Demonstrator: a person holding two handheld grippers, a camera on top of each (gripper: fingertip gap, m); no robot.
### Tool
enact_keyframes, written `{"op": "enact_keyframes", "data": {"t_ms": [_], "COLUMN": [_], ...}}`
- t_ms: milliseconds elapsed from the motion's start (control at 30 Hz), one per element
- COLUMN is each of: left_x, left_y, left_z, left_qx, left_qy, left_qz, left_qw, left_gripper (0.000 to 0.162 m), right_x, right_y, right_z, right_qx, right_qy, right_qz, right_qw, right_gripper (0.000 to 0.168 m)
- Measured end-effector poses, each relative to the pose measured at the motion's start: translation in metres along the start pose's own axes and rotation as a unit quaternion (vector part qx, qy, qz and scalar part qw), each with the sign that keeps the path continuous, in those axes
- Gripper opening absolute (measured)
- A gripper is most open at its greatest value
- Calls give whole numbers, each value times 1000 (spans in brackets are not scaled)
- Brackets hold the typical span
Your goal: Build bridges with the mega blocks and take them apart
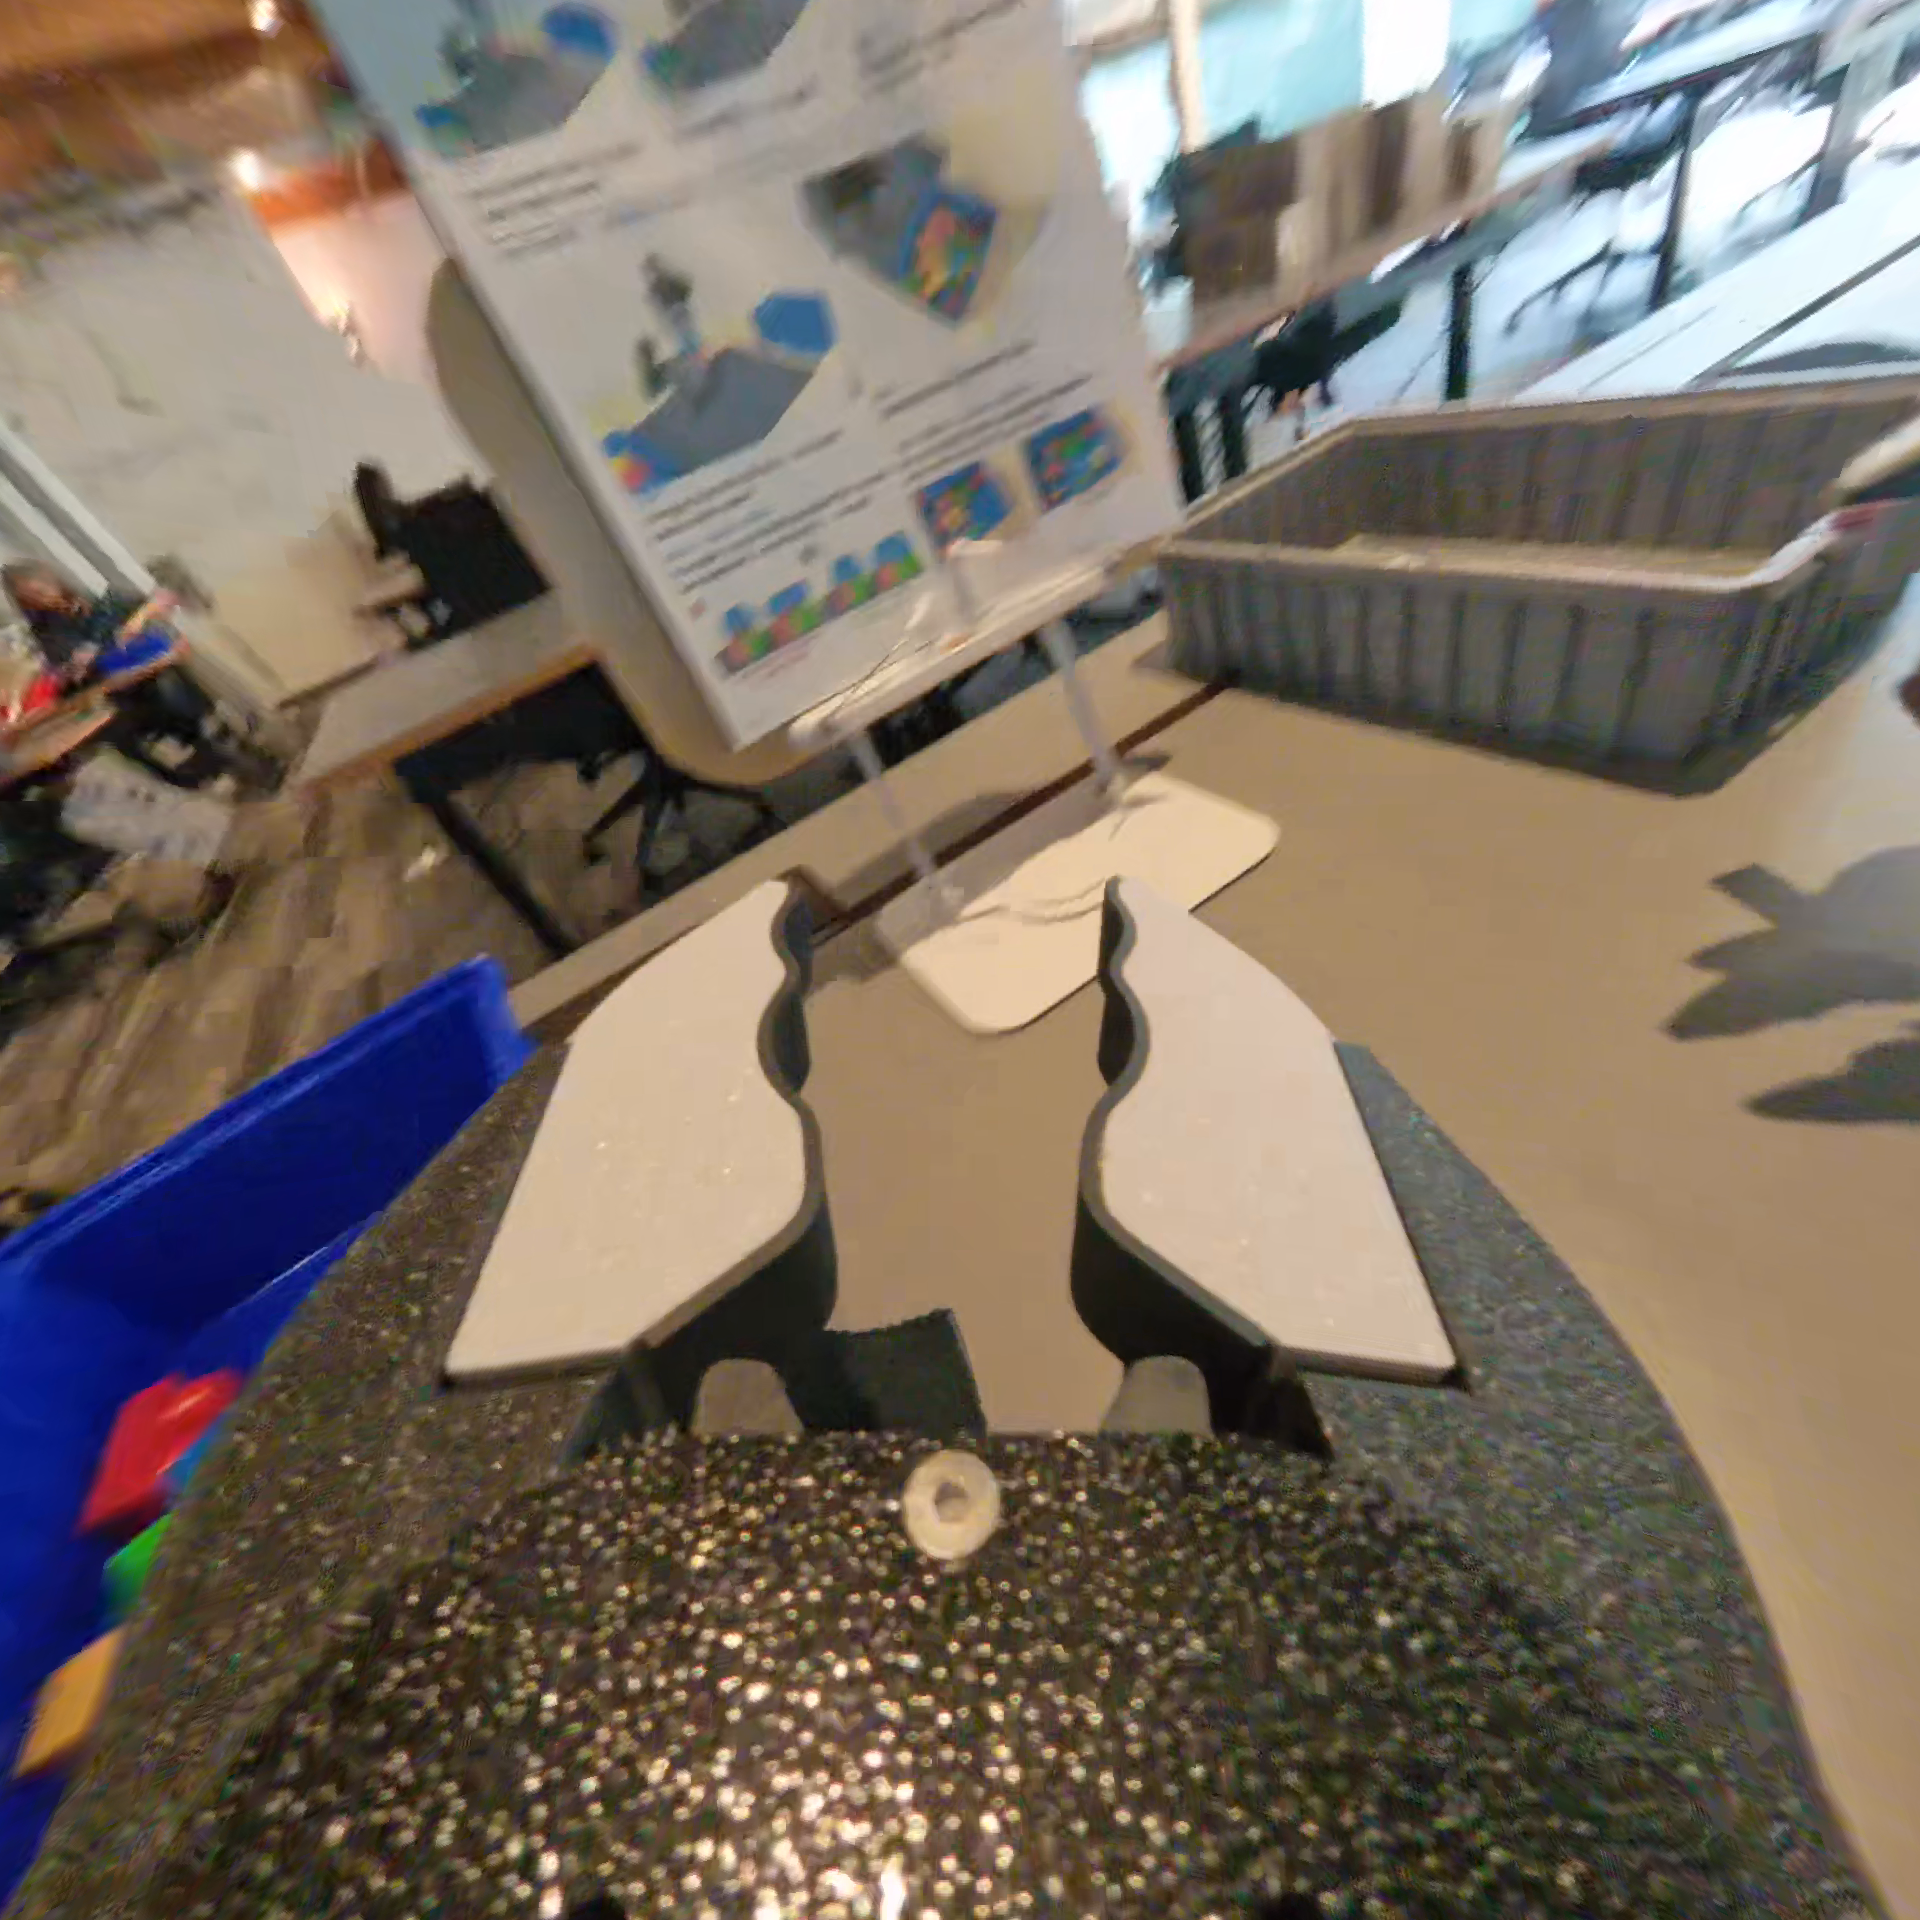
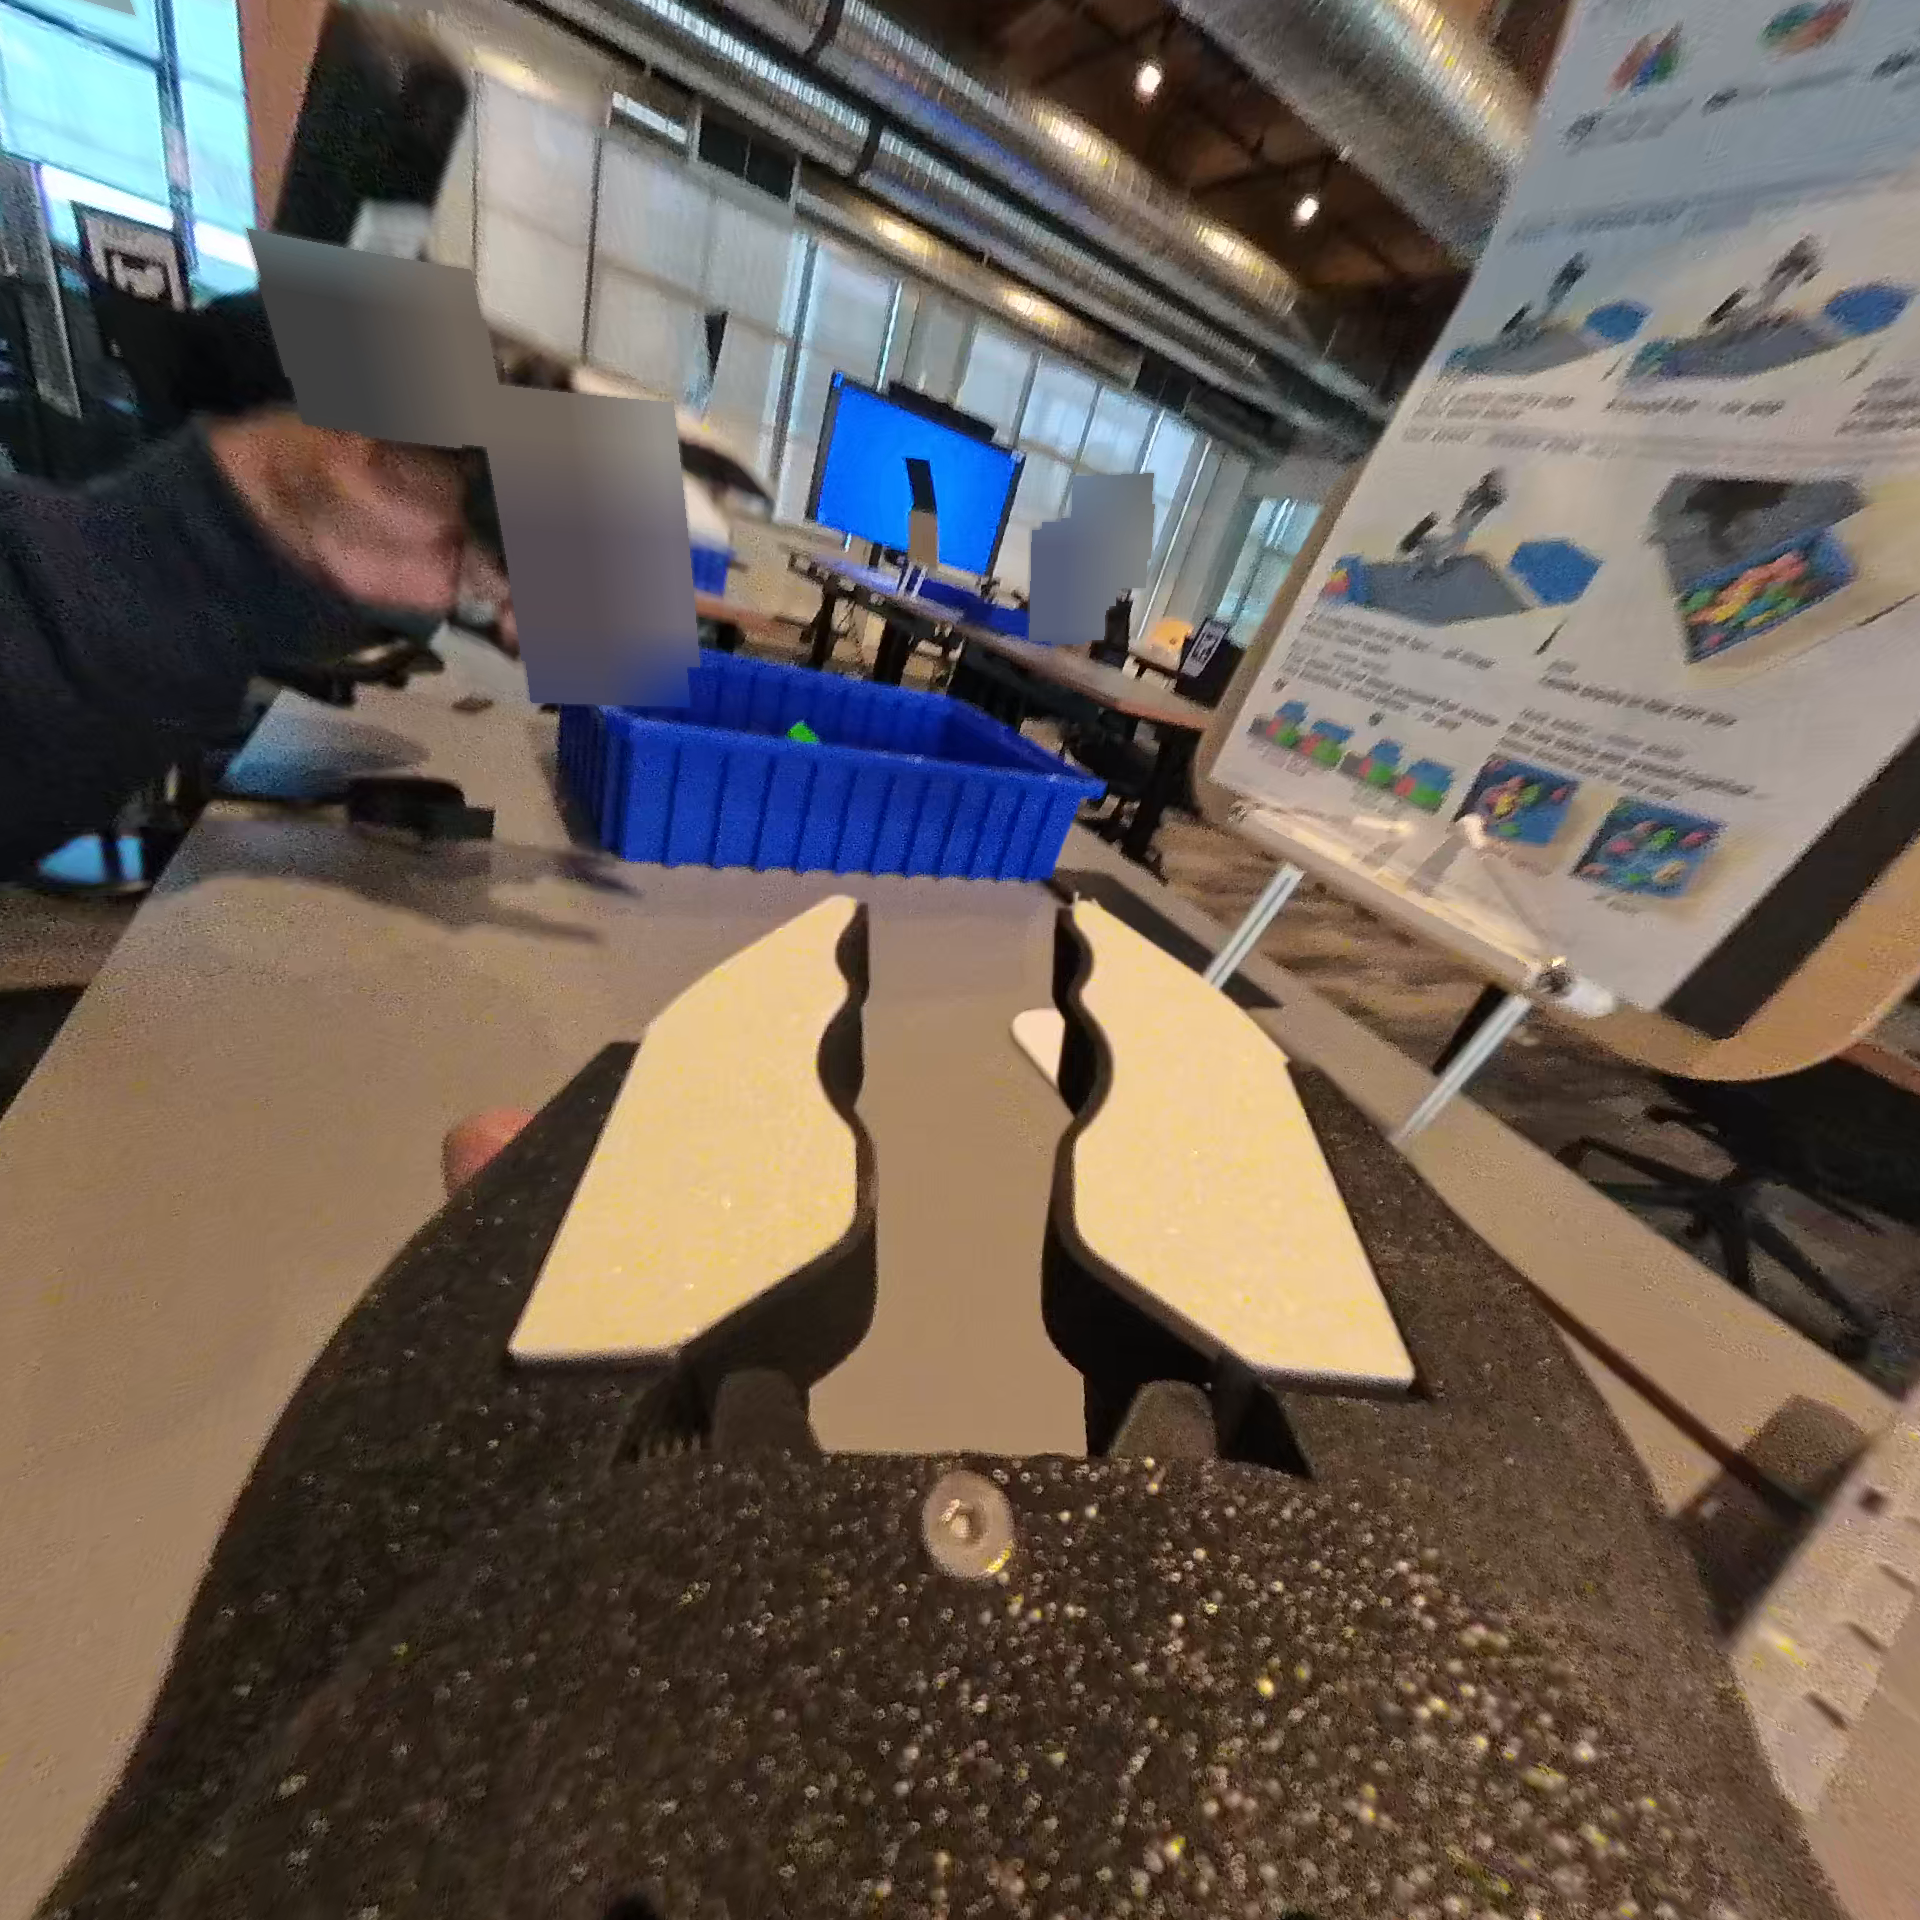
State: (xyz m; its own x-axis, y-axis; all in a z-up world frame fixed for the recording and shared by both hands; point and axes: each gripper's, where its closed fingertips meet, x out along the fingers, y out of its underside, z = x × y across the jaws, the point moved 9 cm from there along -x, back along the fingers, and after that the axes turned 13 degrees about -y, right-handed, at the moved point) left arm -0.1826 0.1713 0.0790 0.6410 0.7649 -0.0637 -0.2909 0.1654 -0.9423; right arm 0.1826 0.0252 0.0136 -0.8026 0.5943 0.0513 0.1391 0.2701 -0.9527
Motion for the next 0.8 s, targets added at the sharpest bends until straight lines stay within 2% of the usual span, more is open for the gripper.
{"op": "enact_keyframes", "data": {"t_ms": [167, 267, 333, 400, 467, 533, 600, 700, 800], "left_x": [-25, -16, 3, 31, 61, 85, 102, 115, 114], "left_y": [-11, 3, 23, 56, 98, 131, 153, 169, 178], "left_z": [83, 132, 156, 167, 170, 175, 175, 174, 167], "left_qx": [89, 121, 134, 137, 134, 115, 70, 19, 17], "left_qy": [-50, -57, -40, -14, 12, 12, 30, 50, 71], "left_qz": [127, 227, 298, 394, 501, 575, 604, 613, 631], "left_qw": [987, 965, 944, 909, 855, 810, 793, 788, 772], "left_gripper": [53, 54, 54, 54, 54, 57, 59, 69, 73], "right_x": [12, 16, 20, 24, 29, 33, 36, 37, 37], "right_y": [12, 18, 22, 25, 27, 29, 32, 36, 40], "right_z": [13, 19, 22, 25, 28, 32, 36, 40, 42], "right_qx": [5, 12, 15, 18, 17, 7, -8, -25, -34], "right_qy": [-38, -55, -63, -73, -82, -85, -88, -91, -94], "right_qz": [34, 41, 51, 58, 67, 84, 102, 126, 142], "right_qw": [999, 998, 997, 995, 994, 993, 991, 988, 985], "right_gripper": [31, 29, 29, 29, 29, 29, 29, 28, 28]}}
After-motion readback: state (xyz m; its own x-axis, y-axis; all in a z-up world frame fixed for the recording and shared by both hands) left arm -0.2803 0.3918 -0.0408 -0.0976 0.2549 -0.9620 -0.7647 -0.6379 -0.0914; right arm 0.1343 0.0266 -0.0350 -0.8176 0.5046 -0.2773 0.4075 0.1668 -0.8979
